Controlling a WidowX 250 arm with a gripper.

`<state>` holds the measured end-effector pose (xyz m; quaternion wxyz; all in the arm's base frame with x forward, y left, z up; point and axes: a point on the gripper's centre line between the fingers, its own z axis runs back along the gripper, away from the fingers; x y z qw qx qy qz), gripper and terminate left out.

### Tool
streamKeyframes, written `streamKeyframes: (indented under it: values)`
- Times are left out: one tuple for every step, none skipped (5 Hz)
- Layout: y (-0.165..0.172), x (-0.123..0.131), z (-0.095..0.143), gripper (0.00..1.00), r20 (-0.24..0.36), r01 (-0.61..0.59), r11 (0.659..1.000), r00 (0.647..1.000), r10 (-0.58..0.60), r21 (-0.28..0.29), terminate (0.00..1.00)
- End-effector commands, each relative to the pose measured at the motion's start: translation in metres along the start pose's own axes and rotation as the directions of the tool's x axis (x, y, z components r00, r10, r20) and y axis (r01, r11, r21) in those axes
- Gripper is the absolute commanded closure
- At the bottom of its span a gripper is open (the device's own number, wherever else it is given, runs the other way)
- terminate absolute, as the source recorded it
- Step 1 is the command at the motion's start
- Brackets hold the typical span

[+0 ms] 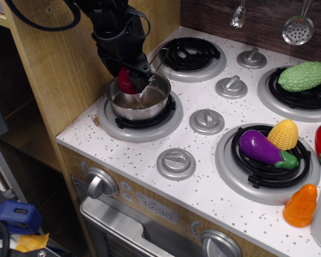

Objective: Put sweet potato in pan which is on stove

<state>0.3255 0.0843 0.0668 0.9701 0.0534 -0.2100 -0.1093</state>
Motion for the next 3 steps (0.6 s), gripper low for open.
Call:
streamKeyframes:
  values:
    - [0.0054, 0.0052, 0.0067, 0.00, 0.034, 0.002, 1.000, 0.999, -0.002, 0.018, 0.00]
    - [0.0054, 0.0052, 0.0067, 0.00, 0.034, 0.002, 1.000, 0.999, -0.002, 0.018, 0.00]
    - [0.0054, 0.0052, 0.0067, 0.00, 0.034, 0.002, 1.000, 0.999, -0.002, 0.018, 1.00]
